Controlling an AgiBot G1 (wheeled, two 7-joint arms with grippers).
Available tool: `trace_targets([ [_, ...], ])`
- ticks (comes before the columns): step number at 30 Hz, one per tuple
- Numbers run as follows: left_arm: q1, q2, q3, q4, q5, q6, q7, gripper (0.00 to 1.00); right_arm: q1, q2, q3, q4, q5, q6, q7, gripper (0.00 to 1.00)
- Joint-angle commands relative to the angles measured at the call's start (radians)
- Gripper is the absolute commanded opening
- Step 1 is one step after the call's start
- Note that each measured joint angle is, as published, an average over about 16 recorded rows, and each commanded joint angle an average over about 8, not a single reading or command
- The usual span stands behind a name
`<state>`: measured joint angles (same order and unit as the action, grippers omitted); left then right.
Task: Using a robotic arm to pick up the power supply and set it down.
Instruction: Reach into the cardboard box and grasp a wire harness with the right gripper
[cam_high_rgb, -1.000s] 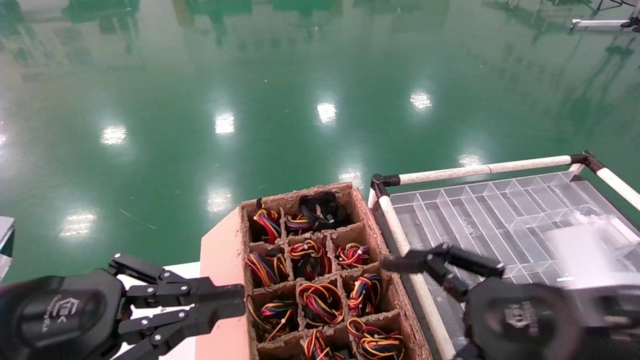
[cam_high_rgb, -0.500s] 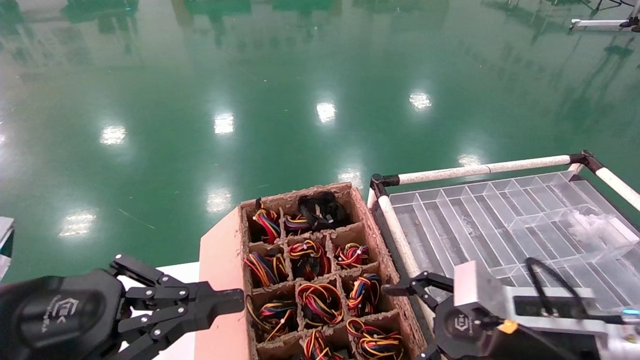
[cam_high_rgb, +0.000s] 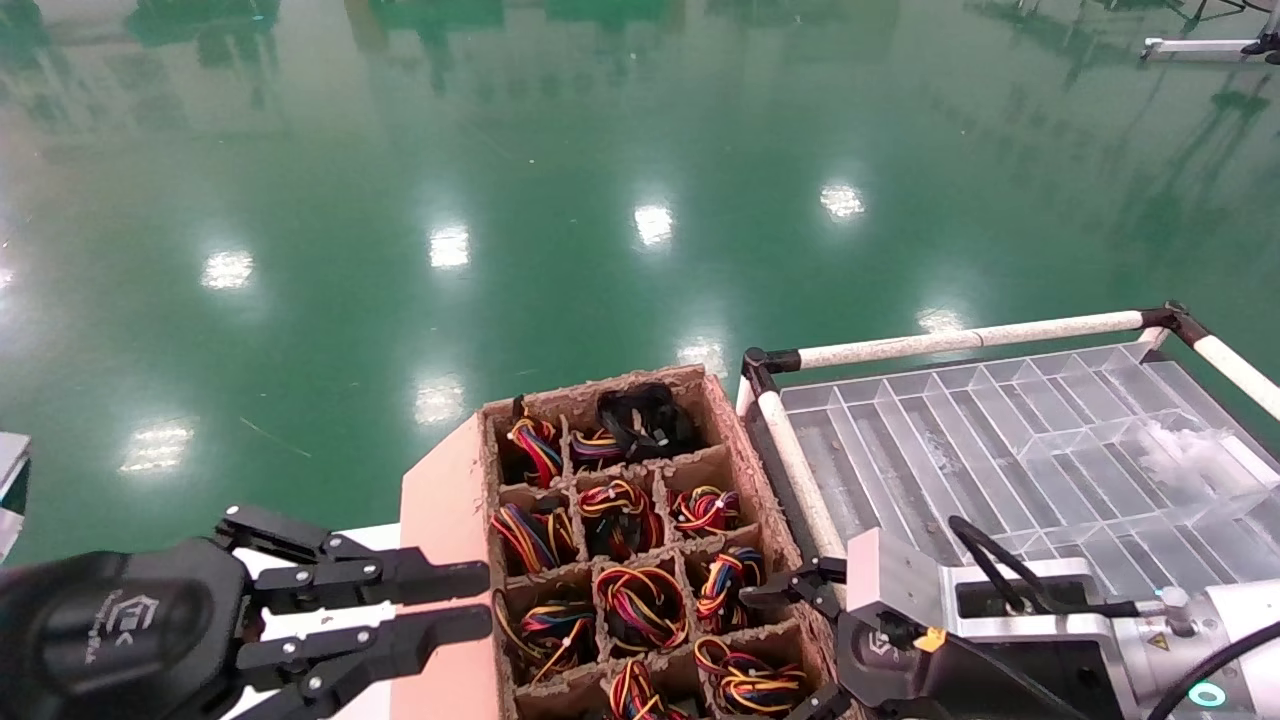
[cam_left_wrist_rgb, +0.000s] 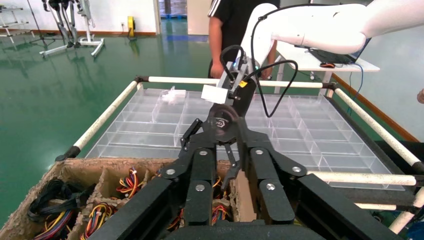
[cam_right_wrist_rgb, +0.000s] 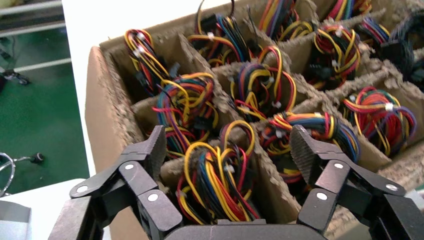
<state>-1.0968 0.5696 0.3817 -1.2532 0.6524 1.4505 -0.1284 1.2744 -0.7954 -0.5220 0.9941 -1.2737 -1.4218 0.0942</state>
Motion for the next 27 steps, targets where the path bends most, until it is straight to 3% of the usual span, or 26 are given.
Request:
trace_targets([
  [1,0.0,0.0,0.0,0.0,0.0,0.0,0.0,1.0,0.008,-0.005,-0.007,-0.01,-0.016,0.005,0.002,0.0],
  [14,0.0,0.0,0.0,0.0,0.0,0.0,0.0,1.0,0.024,-0.022,-0.039,-0.01,-0.091,0.037,0.033,0.0],
  [27,0.0,0.0,0.0,0.0,0.0,0.0,0.0,1.0,0.053,0.009,-0.041,0.043,-0.107,0.02,0.087,0.0],
])
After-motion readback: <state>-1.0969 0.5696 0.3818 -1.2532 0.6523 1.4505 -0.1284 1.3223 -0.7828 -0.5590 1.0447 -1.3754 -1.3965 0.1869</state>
